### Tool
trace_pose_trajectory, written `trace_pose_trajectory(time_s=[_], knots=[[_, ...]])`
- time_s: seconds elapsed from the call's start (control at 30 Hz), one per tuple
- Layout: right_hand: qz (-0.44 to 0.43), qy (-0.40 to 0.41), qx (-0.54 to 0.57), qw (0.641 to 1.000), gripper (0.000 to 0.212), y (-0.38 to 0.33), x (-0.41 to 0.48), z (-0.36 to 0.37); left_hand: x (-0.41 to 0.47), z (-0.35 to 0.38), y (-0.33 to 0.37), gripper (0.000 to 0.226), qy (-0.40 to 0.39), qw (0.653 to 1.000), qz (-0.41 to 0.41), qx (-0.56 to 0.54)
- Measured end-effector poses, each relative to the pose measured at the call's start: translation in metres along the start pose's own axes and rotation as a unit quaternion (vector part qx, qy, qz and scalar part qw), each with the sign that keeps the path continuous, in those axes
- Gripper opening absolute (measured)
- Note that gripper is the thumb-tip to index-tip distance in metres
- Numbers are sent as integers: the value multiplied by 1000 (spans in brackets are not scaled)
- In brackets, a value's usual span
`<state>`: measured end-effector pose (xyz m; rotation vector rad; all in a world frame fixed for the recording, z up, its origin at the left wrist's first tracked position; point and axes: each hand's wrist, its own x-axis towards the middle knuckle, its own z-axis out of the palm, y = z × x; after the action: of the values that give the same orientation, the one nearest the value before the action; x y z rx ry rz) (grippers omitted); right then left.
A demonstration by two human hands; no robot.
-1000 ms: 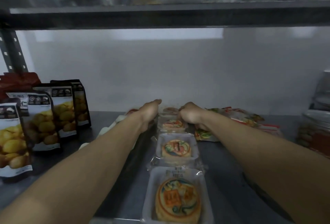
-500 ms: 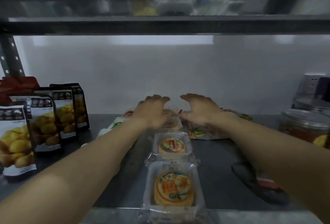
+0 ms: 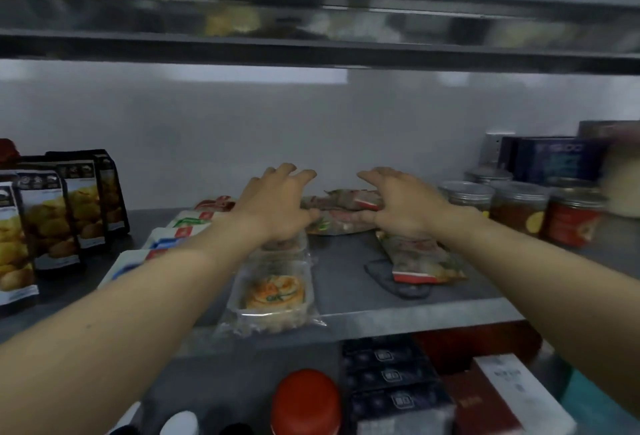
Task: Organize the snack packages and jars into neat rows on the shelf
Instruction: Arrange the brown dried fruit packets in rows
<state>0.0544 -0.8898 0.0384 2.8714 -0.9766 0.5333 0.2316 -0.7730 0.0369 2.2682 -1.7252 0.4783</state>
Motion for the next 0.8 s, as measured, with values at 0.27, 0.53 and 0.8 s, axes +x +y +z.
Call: trace_pose_trajectory(time_s=[0.27, 0.53, 0.8], knots=[[-17, -6, 112, 994, 61, 59, -60, -5, -21, 5, 95, 60, 9, 995, 20, -97], [-91, -65, 173, 979, 53, 84, -85, 49, -38, 69, 143, 56, -98, 980, 51, -166], [-111, -43, 244, 962, 50, 61, -75, 58, -61, 56, 127, 53, -71, 994, 13, -85]])
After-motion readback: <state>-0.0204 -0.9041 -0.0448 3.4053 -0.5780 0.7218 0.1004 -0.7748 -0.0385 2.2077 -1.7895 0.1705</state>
